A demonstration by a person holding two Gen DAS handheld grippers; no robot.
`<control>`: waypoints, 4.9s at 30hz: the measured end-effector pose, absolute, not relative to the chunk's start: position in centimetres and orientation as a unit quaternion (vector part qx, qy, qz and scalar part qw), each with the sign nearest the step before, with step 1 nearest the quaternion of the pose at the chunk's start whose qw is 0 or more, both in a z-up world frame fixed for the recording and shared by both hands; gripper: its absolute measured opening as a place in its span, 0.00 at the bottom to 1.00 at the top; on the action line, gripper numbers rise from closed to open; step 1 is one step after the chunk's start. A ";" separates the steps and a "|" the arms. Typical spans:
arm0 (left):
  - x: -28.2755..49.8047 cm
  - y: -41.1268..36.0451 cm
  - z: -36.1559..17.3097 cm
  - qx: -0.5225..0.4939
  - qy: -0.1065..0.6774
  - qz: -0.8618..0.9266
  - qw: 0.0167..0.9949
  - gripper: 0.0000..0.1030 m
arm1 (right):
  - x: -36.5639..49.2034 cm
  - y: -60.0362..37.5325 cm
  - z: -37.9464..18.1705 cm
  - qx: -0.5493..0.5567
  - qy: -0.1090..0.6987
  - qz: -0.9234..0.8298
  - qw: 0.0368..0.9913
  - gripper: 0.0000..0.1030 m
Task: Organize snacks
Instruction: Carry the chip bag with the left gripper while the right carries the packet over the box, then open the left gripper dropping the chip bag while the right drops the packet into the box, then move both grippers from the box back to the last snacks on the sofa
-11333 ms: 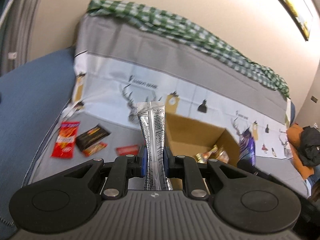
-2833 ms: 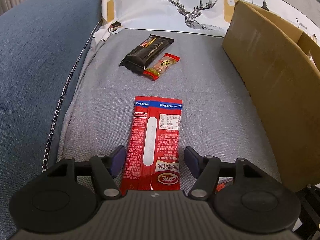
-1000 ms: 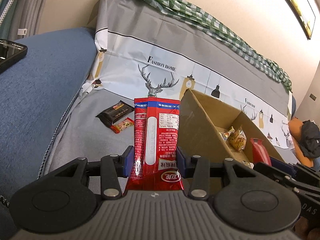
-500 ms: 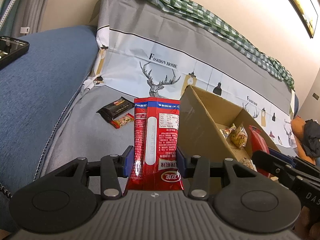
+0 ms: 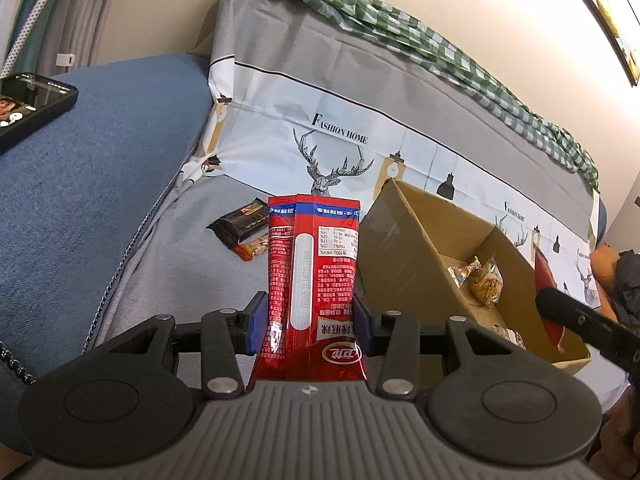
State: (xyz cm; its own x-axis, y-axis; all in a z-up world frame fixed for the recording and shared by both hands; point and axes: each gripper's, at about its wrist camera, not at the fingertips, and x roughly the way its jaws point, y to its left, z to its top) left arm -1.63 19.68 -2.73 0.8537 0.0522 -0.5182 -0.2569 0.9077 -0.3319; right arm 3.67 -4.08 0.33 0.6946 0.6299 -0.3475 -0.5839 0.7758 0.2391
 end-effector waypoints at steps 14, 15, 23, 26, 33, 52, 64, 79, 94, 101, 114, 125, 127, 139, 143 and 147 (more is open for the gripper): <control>-1.0 17.8 -1.1 -0.171 0.274 0.094 0.942 0.47 | 5.0 -5.7 0.7 0.081 0.191 0.309 0.928 0.42; -0.9 17.7 -0.9 -0.172 0.273 0.094 0.942 0.47 | 5.2 -5.8 0.7 0.083 0.190 0.307 0.929 0.42; -0.1 16.4 1.4 -0.161 0.257 0.082 0.950 0.47 | 6.4 -6.6 0.5 0.101 0.190 0.290 0.933 0.42; 0.3 15.9 2.3 -0.159 0.249 0.080 0.952 0.47 | 6.9 -6.8 0.3 0.106 0.189 0.284 0.934 0.42; 2.0 14.7 3.8 -0.157 0.240 0.072 0.955 0.47 | 8.3 -7.1 -0.2 0.121 0.196 0.267 0.936 0.42; 12.1 6.9 7.2 -0.131 0.218 -0.002 0.967 0.47 | 11.5 -9.8 -1.3 0.176 0.210 0.198 0.941 0.43; 15.6 3.8 9.0 -0.130 0.202 -0.037 0.970 0.47 | 12.4 -11.1 -1.9 0.184 0.206 0.174 0.945 0.43; 8.2 8.8 5.9 -0.080 0.203 -0.036 0.975 0.60 | 12.5 -10.7 -2.9 0.155 0.226 0.135 0.952 0.74; -0.7 23.0 -3.1 -0.209 0.260 0.033 0.942 0.31 | 8.7 -8.1 -2.8 0.100 0.228 0.194 0.949 0.41; -0.6 20.1 -2.2 -0.150 0.239 0.004 0.959 0.31 | 8.0 -8.1 -3.1 0.115 0.246 0.184 0.945 0.33; 0.7 18.5 -3.0 -0.118 0.237 0.013 0.964 0.68 | 6.7 -5.7 -3.0 0.090 0.218 0.174 0.956 0.67; 3.9 17.9 -5.3 -0.148 0.235 0.020 0.961 0.90 | 7.7 -4.0 -1.1 0.056 0.207 0.205 0.955 0.72; 4.4 18.4 -5.7 -0.163 0.235 0.039 0.957 0.91 | 8.0 -3.4 -0.3 0.053 0.206 0.211 0.954 0.72; 5.3 22.1 -6.7 -0.209 0.231 0.139 0.940 0.91 | 13.6 5.5 1.8 0.082 0.273 0.259 0.923 0.62; 5.2 23.4 -6.9 -0.217 0.226 0.171 0.934 0.72 | 15.2 9.9 0.2 0.088 0.310 0.293 0.900 0.41; 4.9 24.7 -7.1 -0.236 0.225 0.188 0.926 0.04 | 17.1 15.0 -2.1 0.053 0.356 0.302 0.883 0.40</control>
State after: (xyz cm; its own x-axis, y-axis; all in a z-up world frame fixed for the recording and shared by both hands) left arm 4.88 24.72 -7.12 0.8278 0.2427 -0.5058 -0.4550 0.8179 -0.3522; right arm 17.09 15.05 -2.11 0.5642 0.5710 -0.5963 -0.4948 0.8121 0.3094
